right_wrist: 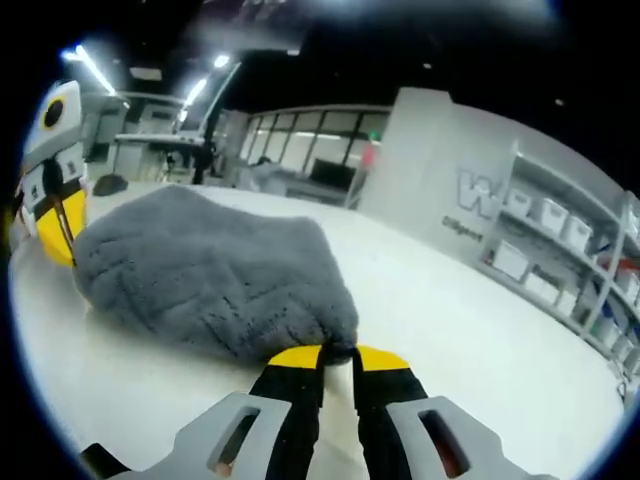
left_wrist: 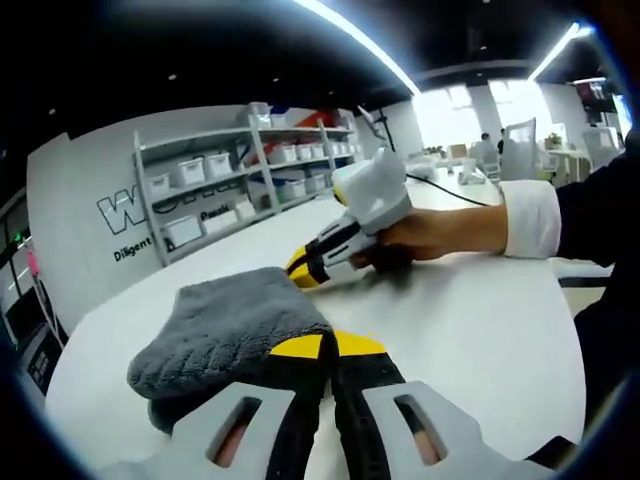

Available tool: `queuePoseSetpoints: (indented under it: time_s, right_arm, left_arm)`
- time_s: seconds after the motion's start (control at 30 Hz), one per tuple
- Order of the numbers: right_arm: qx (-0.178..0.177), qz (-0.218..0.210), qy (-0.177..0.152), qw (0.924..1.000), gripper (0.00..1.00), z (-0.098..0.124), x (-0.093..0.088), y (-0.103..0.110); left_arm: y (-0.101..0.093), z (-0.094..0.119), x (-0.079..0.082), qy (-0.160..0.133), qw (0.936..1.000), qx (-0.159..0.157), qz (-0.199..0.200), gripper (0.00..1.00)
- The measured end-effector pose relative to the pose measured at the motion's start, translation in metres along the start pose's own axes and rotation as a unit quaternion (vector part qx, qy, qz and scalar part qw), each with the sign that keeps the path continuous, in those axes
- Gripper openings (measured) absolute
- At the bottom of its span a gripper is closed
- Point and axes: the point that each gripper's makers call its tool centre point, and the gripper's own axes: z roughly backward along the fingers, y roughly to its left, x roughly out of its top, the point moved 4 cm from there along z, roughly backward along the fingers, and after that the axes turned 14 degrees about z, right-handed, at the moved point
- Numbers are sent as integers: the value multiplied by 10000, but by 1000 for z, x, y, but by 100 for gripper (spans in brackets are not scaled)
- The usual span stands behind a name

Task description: Open the folded towel by lifting each exposed corner and separating the folded layers until the towel lies flat within the target outline without major curled edges

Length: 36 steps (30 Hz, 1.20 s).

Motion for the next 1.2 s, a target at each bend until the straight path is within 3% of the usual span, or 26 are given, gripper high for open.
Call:
queuePoseSetpoints:
  time_s: [1.2]
  right_arm:
    - [-278, 119, 83, 9995, 14, -17, 6, -3]
  left_arm:
    - [-16, -7, 1, 19, 9997, -12, -228, 1]
